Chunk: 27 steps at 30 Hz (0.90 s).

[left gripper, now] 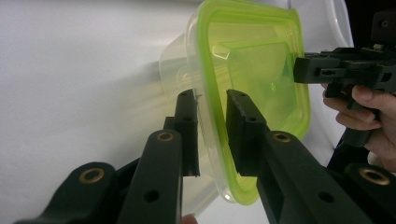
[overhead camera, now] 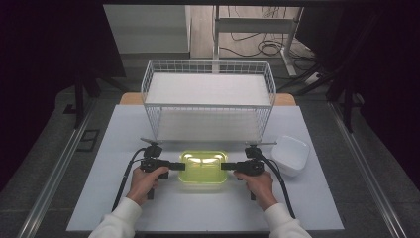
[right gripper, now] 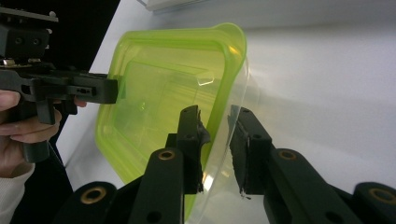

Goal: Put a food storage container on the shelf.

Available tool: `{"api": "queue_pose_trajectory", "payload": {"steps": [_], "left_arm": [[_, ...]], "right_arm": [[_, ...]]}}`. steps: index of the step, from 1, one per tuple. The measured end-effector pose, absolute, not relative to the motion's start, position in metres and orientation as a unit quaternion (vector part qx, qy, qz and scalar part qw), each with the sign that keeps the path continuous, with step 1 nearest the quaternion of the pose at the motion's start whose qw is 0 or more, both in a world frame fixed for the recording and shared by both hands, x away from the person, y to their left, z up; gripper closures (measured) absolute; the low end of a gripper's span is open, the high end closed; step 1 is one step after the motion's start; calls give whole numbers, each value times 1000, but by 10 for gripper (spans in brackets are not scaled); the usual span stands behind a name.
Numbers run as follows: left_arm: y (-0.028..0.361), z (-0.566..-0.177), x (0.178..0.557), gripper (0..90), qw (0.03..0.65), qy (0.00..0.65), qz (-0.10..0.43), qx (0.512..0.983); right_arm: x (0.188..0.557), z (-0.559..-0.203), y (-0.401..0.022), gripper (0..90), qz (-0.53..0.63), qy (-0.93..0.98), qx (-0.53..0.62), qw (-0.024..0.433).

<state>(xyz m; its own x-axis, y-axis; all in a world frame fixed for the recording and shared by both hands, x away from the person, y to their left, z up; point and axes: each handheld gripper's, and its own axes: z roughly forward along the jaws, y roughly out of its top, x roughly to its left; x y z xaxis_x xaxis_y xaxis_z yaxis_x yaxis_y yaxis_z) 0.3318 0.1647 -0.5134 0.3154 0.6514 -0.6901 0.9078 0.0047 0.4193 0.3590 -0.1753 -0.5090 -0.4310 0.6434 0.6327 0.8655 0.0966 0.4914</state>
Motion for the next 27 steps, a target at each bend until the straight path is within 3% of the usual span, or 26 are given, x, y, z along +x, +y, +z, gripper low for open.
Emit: {"api": "queue_pose_trajectory", "payload": {"steps": [14,27], "left_arm": [[164,-494,320,789,447,543,-118,701],[162,-448,303,782,483,509,-65,710]], "right_arm": [[352,-494,-181,786,-461,-738,-479,113],[343,-458,-186,786,-505,-738,-440,85]]}}
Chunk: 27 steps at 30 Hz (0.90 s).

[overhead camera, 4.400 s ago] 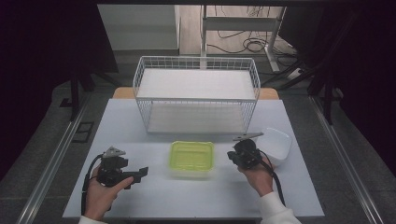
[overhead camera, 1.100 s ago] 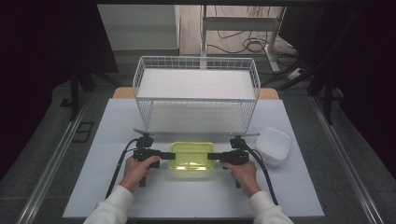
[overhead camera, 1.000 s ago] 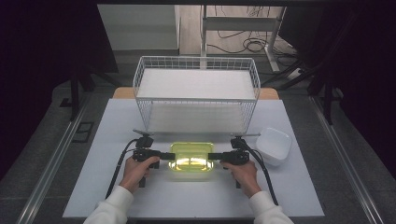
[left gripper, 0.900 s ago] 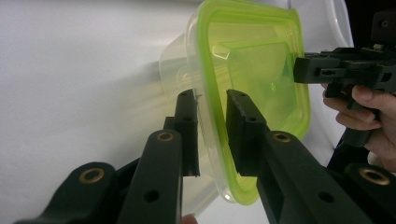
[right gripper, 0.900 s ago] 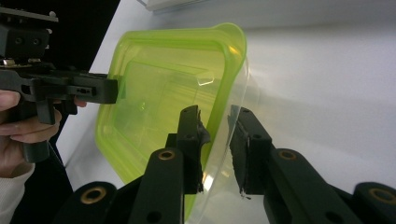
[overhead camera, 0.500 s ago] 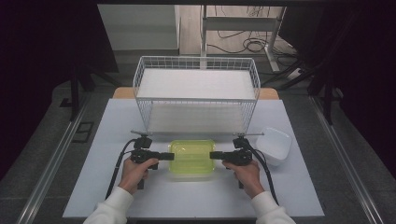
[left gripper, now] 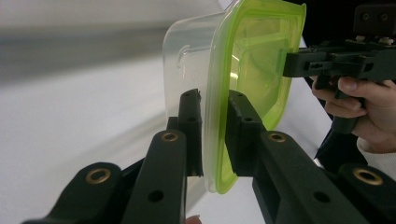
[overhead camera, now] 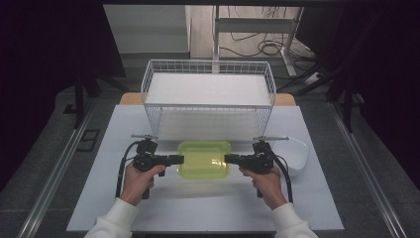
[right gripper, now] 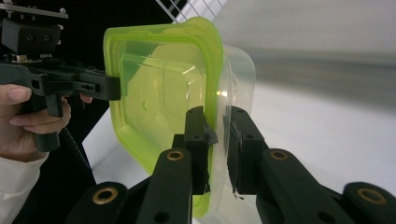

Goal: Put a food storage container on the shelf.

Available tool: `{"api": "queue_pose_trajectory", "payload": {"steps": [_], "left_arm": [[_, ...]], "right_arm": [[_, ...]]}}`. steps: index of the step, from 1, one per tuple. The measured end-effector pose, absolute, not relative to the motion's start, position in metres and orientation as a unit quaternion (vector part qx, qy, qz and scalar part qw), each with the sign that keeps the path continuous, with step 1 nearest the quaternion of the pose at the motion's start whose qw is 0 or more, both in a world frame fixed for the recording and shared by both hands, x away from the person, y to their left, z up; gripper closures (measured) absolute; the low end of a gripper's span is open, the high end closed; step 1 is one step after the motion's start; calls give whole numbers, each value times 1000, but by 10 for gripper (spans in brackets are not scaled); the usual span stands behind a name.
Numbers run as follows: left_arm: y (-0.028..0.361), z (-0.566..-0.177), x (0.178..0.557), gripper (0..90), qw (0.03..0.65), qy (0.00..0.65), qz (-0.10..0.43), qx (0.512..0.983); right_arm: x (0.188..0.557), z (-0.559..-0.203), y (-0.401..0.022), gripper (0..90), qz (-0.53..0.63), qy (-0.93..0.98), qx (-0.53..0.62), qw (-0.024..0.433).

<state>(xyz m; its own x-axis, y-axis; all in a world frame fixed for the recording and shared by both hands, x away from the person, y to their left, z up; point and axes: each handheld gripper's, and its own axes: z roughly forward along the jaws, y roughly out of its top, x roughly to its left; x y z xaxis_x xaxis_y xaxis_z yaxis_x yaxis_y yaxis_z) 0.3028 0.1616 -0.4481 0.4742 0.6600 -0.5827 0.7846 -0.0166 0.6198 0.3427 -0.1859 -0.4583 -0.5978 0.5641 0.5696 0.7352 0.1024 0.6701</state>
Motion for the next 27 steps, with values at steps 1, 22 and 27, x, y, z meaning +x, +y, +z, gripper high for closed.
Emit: {"api": "queue_pose_trajectory", "payload": {"steps": [1,22,27], "left_arm": [[161,-445,301,782,484,505,-59,712],[163,-416,288,782,515,477,-24,712],[162,-413,288,783,516,478,-19,711]], "right_arm": [[342,-455,-186,786,-508,-738,-437,80],[330,-421,-188,783,-541,-738,-400,46],[330,-418,-188,782,-543,-739,-397,41]]}}
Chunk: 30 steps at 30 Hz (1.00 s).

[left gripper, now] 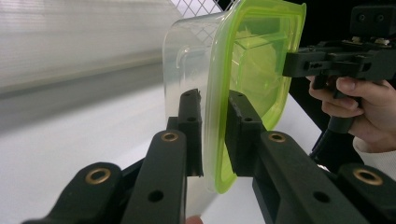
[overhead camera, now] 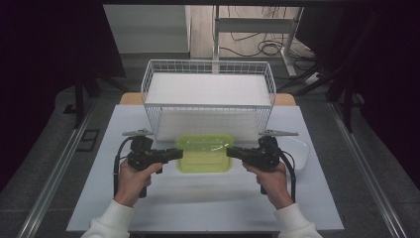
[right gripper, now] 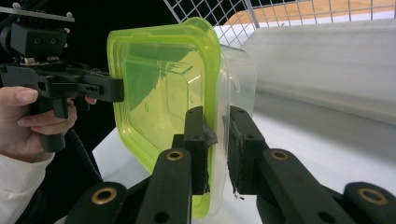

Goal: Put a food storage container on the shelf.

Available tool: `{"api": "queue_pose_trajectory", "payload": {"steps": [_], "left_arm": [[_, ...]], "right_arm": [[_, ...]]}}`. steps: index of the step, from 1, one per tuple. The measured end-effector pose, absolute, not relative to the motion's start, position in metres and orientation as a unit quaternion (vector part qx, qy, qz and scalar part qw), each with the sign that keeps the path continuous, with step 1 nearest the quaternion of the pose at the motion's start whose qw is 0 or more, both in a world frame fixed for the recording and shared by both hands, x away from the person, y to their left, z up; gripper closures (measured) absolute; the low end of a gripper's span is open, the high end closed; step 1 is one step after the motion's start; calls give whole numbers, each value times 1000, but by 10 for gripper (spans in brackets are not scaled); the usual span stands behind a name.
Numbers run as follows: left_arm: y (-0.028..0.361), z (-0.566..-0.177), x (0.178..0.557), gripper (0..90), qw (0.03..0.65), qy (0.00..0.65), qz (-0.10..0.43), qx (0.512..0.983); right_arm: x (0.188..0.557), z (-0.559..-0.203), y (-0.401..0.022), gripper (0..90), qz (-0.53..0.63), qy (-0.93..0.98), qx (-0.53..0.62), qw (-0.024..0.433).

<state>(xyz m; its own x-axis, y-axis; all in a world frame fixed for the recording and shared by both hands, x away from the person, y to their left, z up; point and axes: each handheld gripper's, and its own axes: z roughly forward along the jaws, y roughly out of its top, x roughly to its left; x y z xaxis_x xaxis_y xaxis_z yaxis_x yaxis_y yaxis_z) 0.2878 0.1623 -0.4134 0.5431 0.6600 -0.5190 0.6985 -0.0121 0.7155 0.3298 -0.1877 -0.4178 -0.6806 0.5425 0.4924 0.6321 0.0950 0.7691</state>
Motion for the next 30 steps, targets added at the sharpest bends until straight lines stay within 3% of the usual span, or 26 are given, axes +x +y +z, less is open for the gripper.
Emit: {"api": "queue_pose_trajectory", "payload": {"steps": [15,30], "left_arm": [[170,-397,301,785,514,471,-4,717],[176,-369,322,789,533,473,-7,702]], "right_arm": [[339,-406,-181,778,-553,-733,-394,41],[359,-366,-173,778,-558,-738,-379,11]]}}
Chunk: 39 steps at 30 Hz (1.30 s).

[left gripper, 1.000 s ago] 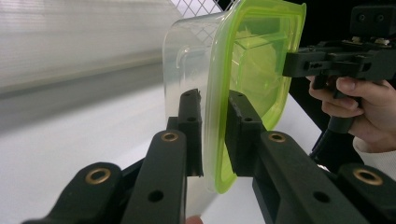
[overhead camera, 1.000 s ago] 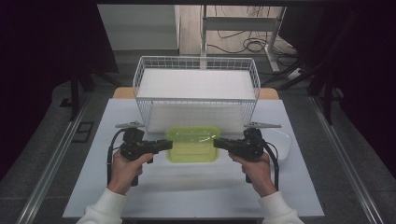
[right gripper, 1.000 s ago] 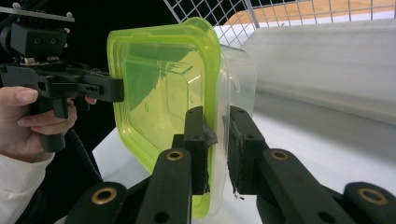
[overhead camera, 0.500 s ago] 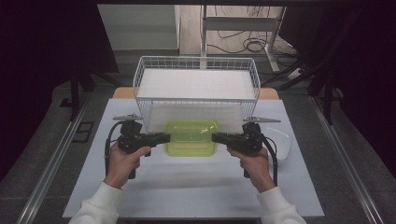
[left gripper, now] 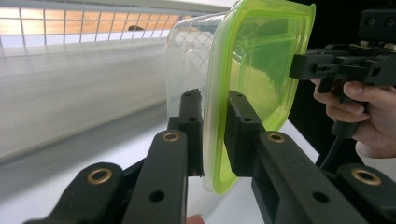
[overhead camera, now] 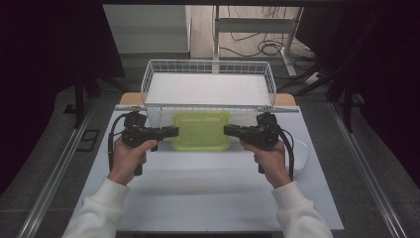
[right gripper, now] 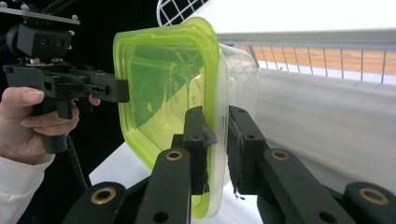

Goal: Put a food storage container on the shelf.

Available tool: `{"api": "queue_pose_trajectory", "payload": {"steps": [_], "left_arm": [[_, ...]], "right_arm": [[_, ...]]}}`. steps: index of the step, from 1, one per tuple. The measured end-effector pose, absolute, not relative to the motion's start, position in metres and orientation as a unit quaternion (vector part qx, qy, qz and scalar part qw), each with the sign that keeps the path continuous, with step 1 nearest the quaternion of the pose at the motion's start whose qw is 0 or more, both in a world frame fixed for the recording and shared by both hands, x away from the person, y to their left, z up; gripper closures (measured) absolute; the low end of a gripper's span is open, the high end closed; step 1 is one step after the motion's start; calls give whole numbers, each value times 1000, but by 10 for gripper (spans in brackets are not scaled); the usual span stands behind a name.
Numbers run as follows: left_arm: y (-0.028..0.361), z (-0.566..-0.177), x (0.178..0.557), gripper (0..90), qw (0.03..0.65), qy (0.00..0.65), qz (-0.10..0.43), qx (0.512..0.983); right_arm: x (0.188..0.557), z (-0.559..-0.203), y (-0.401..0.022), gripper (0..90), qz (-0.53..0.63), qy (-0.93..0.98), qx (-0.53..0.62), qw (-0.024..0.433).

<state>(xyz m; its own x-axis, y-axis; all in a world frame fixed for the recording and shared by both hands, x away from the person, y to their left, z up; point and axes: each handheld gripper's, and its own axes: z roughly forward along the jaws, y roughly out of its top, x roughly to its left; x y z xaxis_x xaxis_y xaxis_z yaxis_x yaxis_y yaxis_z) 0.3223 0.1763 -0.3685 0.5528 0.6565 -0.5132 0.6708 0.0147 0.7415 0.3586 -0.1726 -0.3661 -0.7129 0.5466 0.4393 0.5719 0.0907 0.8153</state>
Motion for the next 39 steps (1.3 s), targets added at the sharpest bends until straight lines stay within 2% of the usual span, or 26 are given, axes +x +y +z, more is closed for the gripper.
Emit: {"api": "queue_pose_trajectory", "payload": {"steps": [39], "left_arm": [[173,-328,360,798,536,459,8,708]], "right_arm": [[386,-327,-177,773,-572,-727,-379,-1]]}}
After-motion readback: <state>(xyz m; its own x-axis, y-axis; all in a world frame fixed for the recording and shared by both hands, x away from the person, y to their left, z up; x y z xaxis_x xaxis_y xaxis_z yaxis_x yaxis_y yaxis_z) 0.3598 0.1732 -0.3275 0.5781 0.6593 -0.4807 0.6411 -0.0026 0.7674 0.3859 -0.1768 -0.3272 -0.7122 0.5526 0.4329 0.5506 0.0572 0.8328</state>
